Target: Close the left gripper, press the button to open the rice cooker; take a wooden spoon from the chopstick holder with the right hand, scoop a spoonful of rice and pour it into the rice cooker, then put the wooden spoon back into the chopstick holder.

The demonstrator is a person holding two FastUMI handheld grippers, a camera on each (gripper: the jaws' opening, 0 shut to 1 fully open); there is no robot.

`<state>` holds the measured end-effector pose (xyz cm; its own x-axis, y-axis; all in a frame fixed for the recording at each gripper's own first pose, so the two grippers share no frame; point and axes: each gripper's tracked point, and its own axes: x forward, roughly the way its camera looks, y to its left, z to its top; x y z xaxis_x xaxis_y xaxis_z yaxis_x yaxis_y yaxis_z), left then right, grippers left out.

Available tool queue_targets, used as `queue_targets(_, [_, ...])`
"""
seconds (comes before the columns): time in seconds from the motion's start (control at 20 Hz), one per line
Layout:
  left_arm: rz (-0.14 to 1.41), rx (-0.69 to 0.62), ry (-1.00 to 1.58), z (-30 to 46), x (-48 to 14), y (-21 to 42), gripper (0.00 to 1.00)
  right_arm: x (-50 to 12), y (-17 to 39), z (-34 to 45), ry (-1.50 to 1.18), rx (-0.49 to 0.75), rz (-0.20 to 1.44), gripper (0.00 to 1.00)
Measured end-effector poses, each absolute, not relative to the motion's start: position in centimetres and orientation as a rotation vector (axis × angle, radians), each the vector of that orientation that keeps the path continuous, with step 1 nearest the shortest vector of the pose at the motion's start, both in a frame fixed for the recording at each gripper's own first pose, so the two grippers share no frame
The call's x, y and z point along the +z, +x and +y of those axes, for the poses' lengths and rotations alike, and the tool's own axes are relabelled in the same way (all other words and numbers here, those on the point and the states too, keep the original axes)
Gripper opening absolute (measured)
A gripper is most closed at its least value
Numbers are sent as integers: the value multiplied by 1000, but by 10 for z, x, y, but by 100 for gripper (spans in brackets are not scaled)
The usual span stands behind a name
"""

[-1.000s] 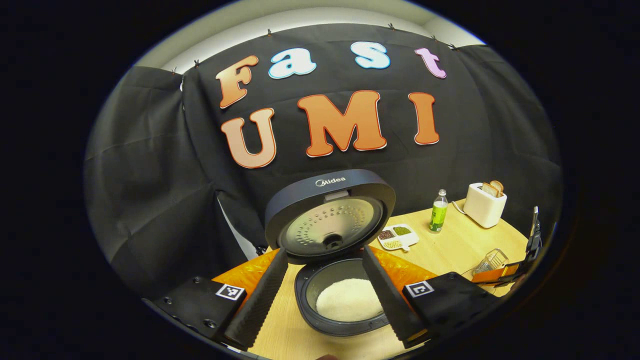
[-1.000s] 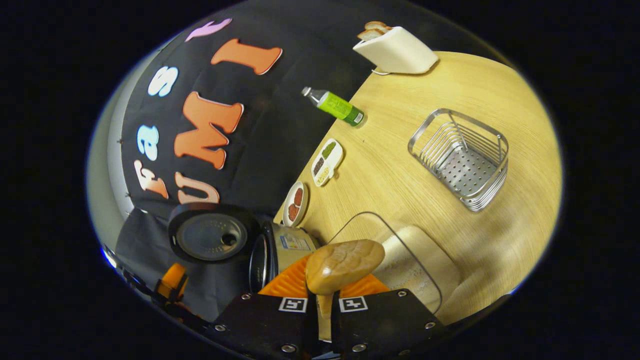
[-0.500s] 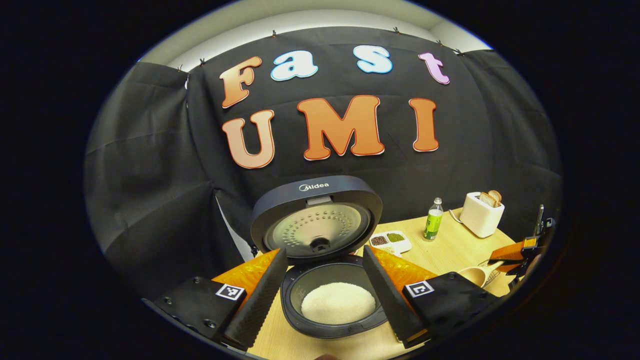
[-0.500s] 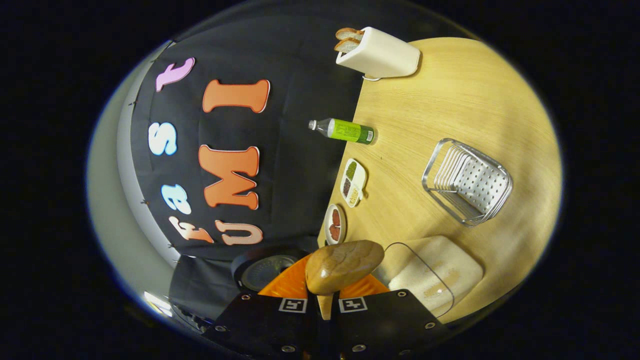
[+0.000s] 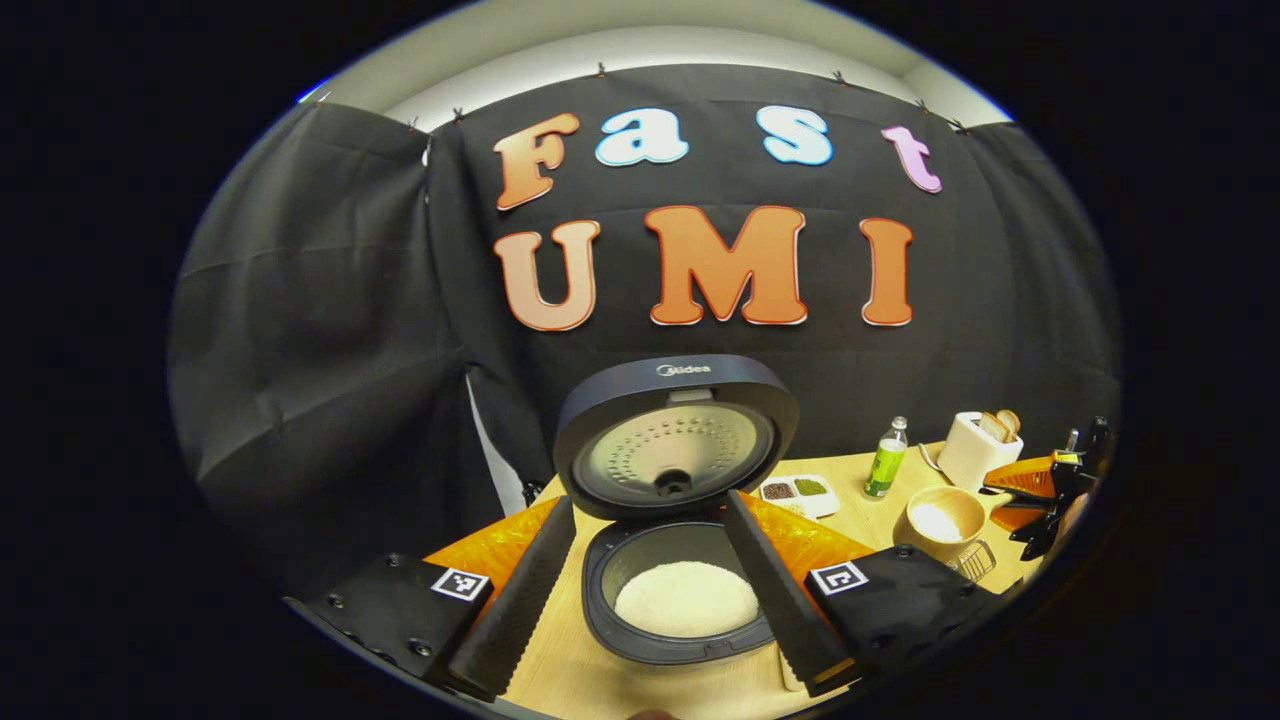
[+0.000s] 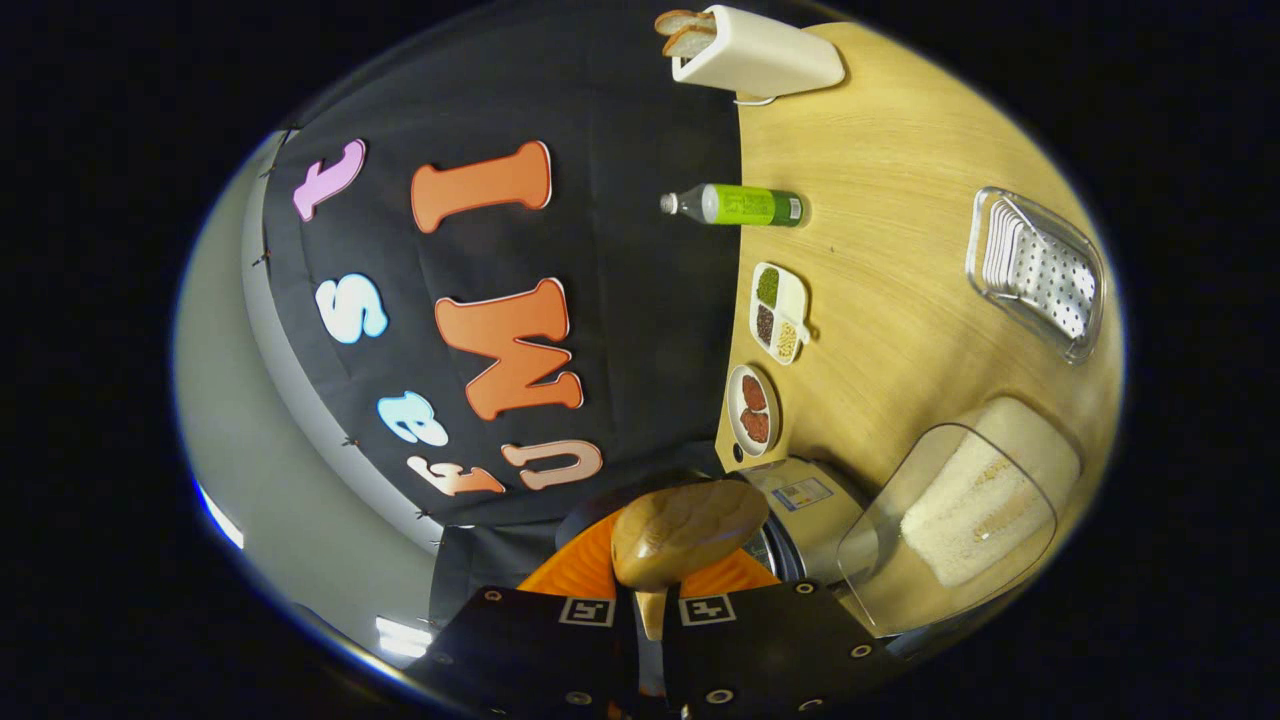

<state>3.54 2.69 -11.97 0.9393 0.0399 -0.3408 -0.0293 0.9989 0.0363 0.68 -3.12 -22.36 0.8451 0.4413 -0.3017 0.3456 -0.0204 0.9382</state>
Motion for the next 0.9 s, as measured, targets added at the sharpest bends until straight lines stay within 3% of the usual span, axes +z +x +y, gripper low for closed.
queue_targets(0.3, [334,146,-6,68,-115,13,100,-218,55,18,1527,150,682,9])
queue_targets(0.35, [321,161,1,75,-111,9,94,-217,60,27,1505,158,691,9])
queue_targets(0.45, [288,185,25,85,-101,3,94,-215,69,41,1444,164,696,9])
queue_targets(0.5, [270,191,35,89,-96,0,100,-216,75,47,1407,169,701,9])
queue_targets(0.75, [225,217,73,99,-84,-14,94,-216,96,74,1210,195,693,9])
queue_targets(0.85, [225,227,81,103,-85,-17,100,-214,103,86,1119,209,679,9])
queue_targets(0.9, [227,232,80,104,-86,-18,94,-212,103,90,1076,214,671,9])
